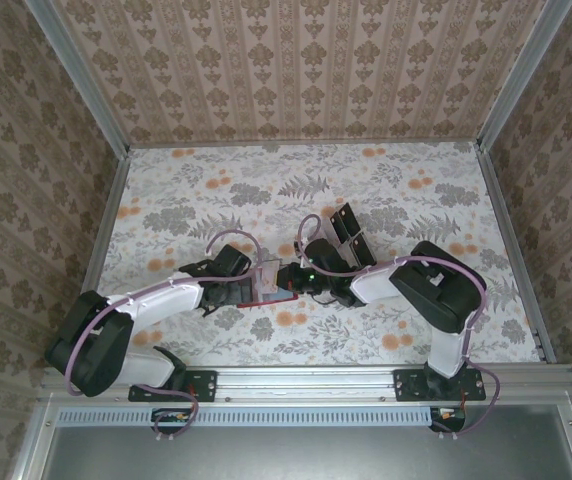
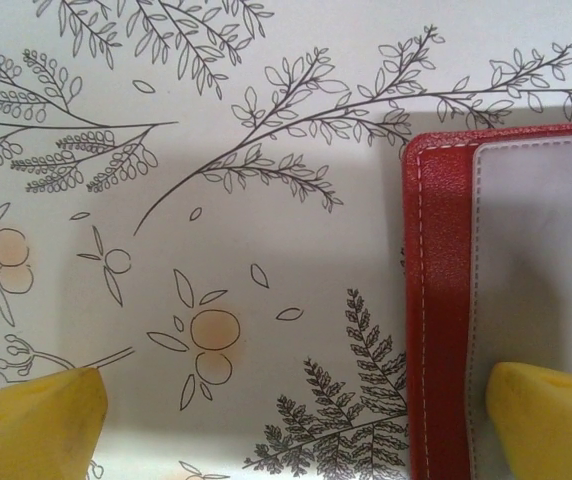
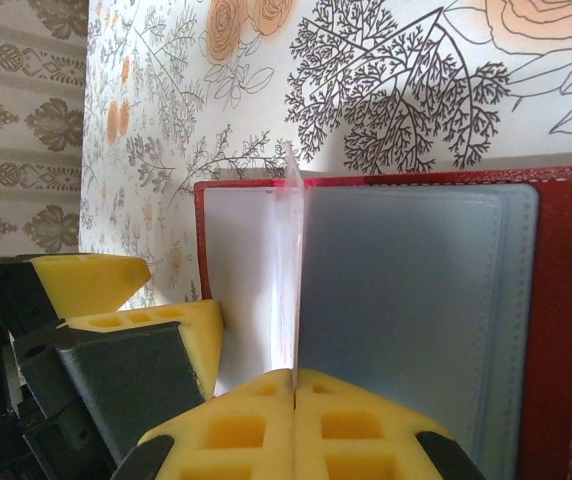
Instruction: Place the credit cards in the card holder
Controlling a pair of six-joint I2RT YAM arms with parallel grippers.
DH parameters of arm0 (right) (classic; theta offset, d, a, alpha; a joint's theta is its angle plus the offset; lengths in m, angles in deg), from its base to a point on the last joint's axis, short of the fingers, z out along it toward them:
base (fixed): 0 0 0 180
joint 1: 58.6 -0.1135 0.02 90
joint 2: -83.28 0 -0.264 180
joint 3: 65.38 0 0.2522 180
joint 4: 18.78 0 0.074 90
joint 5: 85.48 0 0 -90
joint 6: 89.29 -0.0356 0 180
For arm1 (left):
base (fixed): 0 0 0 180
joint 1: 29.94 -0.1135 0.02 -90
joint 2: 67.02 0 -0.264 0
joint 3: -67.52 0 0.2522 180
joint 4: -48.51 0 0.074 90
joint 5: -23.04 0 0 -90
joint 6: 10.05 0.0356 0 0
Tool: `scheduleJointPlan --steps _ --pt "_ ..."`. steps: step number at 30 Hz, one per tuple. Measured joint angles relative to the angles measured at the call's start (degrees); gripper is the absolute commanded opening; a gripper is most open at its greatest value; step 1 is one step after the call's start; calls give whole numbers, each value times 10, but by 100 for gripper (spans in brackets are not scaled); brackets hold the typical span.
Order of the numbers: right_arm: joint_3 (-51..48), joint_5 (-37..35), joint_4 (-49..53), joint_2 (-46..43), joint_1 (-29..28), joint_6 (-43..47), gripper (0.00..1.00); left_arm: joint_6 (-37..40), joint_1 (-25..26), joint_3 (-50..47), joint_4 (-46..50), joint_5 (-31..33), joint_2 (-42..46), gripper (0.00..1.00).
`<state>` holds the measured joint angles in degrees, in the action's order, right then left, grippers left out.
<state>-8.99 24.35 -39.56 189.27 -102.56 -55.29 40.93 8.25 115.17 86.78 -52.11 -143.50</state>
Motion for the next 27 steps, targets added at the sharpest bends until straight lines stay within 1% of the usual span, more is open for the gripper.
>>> scheduleJointPlan --steps 27 --pt "-3 34 -56 28 -7 -26 0 0 0 0 2 10 0 100"
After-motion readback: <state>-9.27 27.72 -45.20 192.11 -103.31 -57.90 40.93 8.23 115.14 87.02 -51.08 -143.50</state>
